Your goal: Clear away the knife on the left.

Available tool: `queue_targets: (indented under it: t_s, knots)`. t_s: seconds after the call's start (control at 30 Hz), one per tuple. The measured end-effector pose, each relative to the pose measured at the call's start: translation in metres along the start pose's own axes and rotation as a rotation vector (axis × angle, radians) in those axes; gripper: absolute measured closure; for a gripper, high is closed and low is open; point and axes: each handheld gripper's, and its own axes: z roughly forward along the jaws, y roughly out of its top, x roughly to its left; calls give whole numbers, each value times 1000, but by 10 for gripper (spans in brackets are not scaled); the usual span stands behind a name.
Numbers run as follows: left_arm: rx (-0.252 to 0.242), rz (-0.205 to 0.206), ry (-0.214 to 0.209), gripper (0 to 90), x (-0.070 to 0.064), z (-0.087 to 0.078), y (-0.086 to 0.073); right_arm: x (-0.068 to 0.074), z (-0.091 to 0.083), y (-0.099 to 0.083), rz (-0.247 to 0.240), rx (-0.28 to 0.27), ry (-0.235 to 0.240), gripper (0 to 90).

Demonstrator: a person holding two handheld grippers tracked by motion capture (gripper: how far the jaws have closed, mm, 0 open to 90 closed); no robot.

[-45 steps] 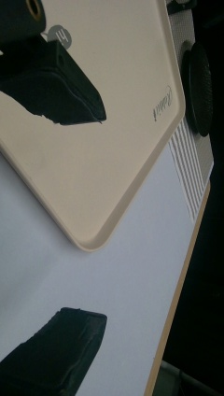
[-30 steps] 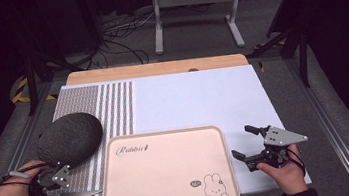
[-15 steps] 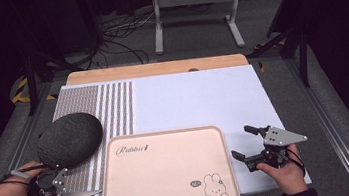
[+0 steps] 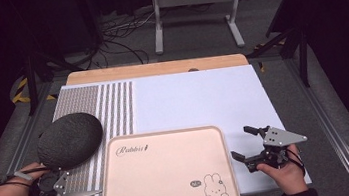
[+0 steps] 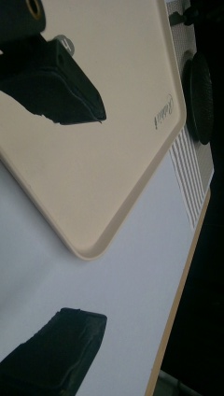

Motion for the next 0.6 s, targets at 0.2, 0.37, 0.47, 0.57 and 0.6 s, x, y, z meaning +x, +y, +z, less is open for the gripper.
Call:
queue_targets:
  t_s: [0.2,0.37,0.47,0.57,0.6]
  knots:
    - [-1,3,18,796,-2,0,0,0,0,0,-1,-1,2,48]
    - [-5,-4,7,800,0,0,-1,0,0,0,0,0,4,48]
    - [-7,-10,-1,800,1,-1,-2,0,0,0,1,1,4,48]
    - [-20,-27,2,801,0,-1,-3,0,0,0,2,1,4,48]
    - [-15,-27,-6,801,1,-2,-4,0,0,0,2,1,5,48]
